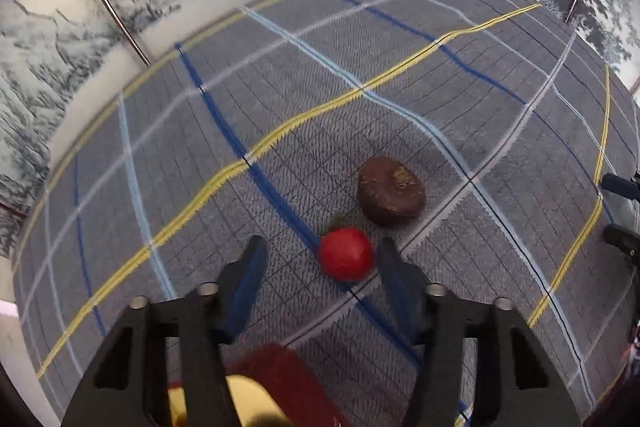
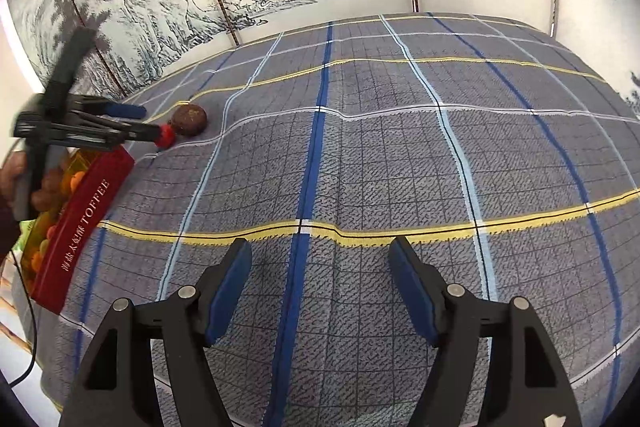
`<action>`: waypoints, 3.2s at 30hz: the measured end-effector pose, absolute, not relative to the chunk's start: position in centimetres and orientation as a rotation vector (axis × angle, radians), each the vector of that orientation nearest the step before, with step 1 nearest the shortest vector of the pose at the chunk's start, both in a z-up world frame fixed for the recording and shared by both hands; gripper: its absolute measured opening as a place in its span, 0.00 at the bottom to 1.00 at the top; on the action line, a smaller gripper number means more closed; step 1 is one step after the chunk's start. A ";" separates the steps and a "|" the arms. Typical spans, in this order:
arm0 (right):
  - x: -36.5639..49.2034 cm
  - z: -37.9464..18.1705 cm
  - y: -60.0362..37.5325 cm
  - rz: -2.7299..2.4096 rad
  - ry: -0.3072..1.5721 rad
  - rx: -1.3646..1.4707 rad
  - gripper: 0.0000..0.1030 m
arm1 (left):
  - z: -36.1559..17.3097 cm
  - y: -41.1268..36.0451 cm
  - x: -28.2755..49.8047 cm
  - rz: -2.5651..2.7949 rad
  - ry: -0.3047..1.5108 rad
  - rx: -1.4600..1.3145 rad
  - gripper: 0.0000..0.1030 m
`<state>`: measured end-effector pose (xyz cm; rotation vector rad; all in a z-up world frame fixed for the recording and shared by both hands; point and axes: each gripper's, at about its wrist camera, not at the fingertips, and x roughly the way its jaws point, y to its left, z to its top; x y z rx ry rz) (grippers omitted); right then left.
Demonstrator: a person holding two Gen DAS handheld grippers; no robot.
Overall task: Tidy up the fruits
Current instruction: 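Grasp the red tomato with the left gripper while the right grasps the dark brown fruit, then carry the red tomato over the tin and release it with the left gripper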
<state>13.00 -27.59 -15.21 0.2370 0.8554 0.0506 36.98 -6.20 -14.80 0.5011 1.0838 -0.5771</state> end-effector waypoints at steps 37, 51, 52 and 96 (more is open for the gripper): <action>30.9 -14.3 -12.7 0.274 0.850 -0.083 0.72 | -4.6 9.2 15.4 -0.288 0.958 -0.020 0.28; 17.1 -11.6 -16.2 0.382 0.773 0.081 0.35 | -7.0 13.1 14.1 -0.213 0.982 -0.084 0.28; 16.2 -11.6 -16.6 0.373 0.775 0.094 0.35 | -7.3 13.0 14.0 -0.211 0.983 -0.077 0.28; 14.2 -15.2 -19.2 0.220 0.862 0.151 0.35 | -10.4 9.8 14.3 -0.222 0.945 0.018 0.28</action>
